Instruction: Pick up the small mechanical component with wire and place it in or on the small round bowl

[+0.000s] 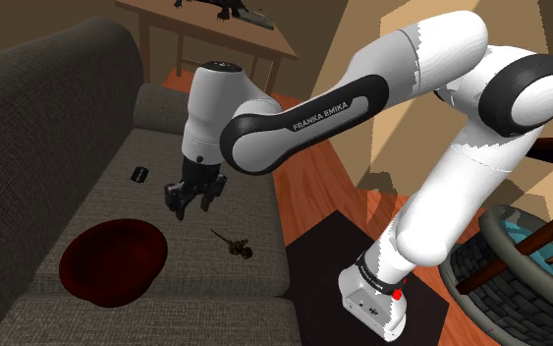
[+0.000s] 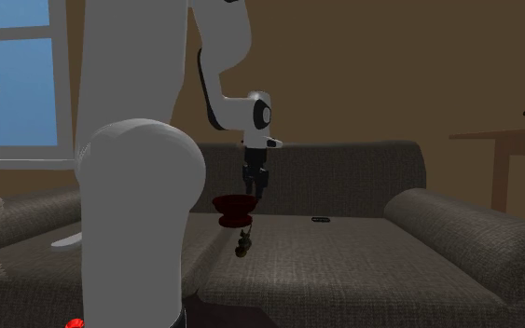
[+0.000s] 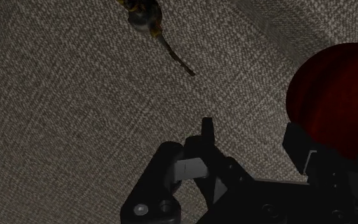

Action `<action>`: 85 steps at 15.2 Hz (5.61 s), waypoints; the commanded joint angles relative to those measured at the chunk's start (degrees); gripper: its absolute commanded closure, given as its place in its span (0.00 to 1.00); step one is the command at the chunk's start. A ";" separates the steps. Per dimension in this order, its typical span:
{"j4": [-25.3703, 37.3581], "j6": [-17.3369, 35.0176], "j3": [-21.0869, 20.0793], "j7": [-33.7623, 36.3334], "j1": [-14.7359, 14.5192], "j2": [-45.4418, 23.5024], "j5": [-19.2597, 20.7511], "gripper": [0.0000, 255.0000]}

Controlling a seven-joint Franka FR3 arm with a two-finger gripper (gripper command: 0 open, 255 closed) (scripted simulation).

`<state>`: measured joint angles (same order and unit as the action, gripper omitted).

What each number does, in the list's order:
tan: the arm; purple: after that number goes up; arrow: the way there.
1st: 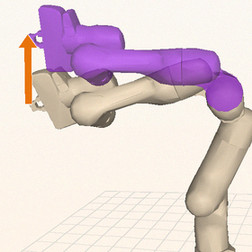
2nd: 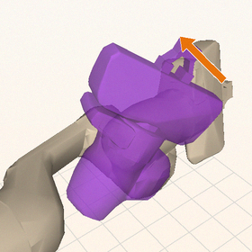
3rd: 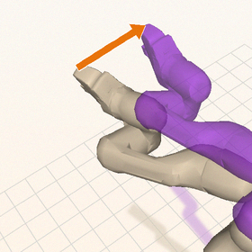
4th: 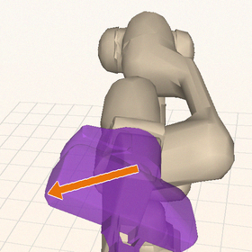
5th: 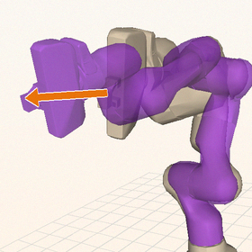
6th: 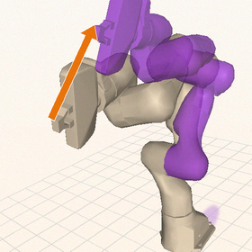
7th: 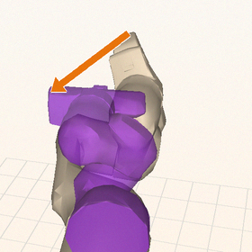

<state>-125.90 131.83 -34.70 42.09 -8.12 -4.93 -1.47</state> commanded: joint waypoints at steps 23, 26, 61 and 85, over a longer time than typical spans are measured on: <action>-21.74 7.49 1.72 -4.34 1.93 9.13 -14.54 0.00; -22.39 10.42 1.38 -3.47 1.93 6.70 -13.46 0.00; -19.85 -1.57 2.62 -5.42 1.17 16.79 -17.41 1.00; -0.97 -15.41 -0.30 4.14 1.05 12.75 -12.75 1.00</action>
<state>-129.16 116.20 -33.85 44.12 -6.96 10.25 -15.37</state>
